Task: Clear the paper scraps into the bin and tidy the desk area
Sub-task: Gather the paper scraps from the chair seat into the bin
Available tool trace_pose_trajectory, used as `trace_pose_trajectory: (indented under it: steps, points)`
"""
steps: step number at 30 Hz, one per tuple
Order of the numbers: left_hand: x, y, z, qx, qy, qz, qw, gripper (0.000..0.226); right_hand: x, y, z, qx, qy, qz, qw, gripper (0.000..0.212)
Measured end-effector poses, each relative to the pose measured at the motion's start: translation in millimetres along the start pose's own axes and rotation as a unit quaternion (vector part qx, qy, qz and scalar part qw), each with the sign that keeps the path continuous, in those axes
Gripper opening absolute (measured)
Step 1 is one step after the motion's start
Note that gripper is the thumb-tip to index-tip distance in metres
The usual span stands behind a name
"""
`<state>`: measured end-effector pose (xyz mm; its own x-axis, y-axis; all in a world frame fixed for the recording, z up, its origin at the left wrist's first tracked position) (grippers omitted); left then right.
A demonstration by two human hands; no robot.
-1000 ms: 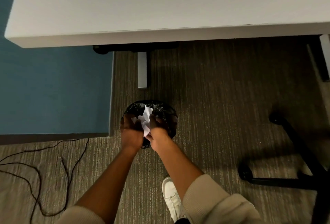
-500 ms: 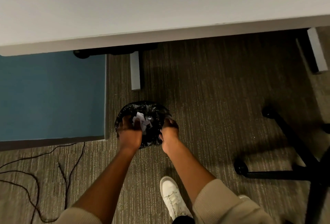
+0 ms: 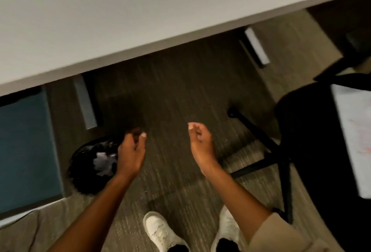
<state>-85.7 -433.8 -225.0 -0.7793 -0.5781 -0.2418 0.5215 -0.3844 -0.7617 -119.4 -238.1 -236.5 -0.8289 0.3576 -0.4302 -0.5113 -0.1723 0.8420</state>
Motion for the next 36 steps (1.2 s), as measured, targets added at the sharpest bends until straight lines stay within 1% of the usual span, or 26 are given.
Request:
trace_pose_trajectory:
  steps: [1,2,4,8,10,12,15,17,20,24,29,31,34,36]
  points:
    - [-6.0,-10.9,-11.0,-0.015,0.029,-0.022,0.999,0.016,6.1,3.9,24.9,-0.014,-0.019,0.04,0.999,0.012]
    - [-16.7,-26.7,-33.2,-0.03,0.066,-0.044,0.996,0.017,15.5,7.4,63.4,-0.03,-0.05,0.077,0.995,0.014]
    - [-33.2,-51.6,-60.4,-0.042,0.117,-0.068,0.99,0.016,29.2,13.6,123.5,-0.059,-0.1,0.145,0.983,0.017]
    - [-68.5,-96.5,-106.9,-0.052,0.177,-0.122,0.975,0.014,56.1,19.0,232.0,-0.103,-0.205,0.215,0.949,0.021]
    - [-91.0,-123.6,-136.4,-0.049,0.204,-0.145,0.967,0.015,72.4,13.5,293.2,-0.118,-0.267,0.217,0.932,0.021]
    - [-109.4,-147.2,-161.0,-0.051,0.225,-0.161,0.959,0.016,85.2,3.9,345.3,-0.132,-0.315,0.201,0.918,0.022]
    - [-135.5,-175.7,-198.5,-0.047,0.267,-0.19,0.944,0.017,104.8,-16.0,415.5,-0.164,-0.367,0.18,0.898,0.028]
    - [-149.1,-191.1,-223.3,-0.038,0.281,-0.223,0.933,0.014,120.5,-28.5,455.5,-0.188,-0.384,0.146,0.892,0.035]
    - [-169.8,-212.4,-263.1,-0.033,0.296,-0.278,0.913,0.013,148.1,-44.0,505.6,-0.225,-0.392,0.113,0.885,0.044]
    - [-194.6,-239.2,-311.0,-0.025,0.299,-0.329,0.896,0.011,184.9,-54.2,543.8,-0.246,-0.374,0.095,0.889,0.052]
    - [-213.0,-264.3,-351.0,-0.023,0.287,-0.392,0.873,0.007,219.5,-52.3,545.8,-0.249,-0.305,0.124,0.911,0.063]
    - [-221.4,-272.8,-366.5,-0.008,0.286,-0.419,0.861,0.009,231.8,-53.7,543.2,-0.26,-0.276,0.134,0.915,0.067]
    - [-233.5,-282.2,-385.8,0.02,0.297,-0.433,0.851,0.022,247.9,-53.0,538.8,-0.276,-0.253,0.147,0.916,0.064]
    - [-242.7,-286.6,-394.8,0.04,0.304,-0.446,0.841,0.029,253.7,-52.9,535.4,-0.296,-0.266,0.165,0.903,0.053]
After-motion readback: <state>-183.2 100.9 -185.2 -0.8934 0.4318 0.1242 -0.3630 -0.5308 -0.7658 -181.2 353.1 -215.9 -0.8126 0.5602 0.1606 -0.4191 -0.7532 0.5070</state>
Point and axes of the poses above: each hand's wrist, its own x-axis towards the middle knuckle, its own z-axis out of the back of the hand, y = z × x, the point moved 2 cm from there along x, towards the middle knuckle, and after that the axes turned 13 degrees about -y, right-handed, at the moved point
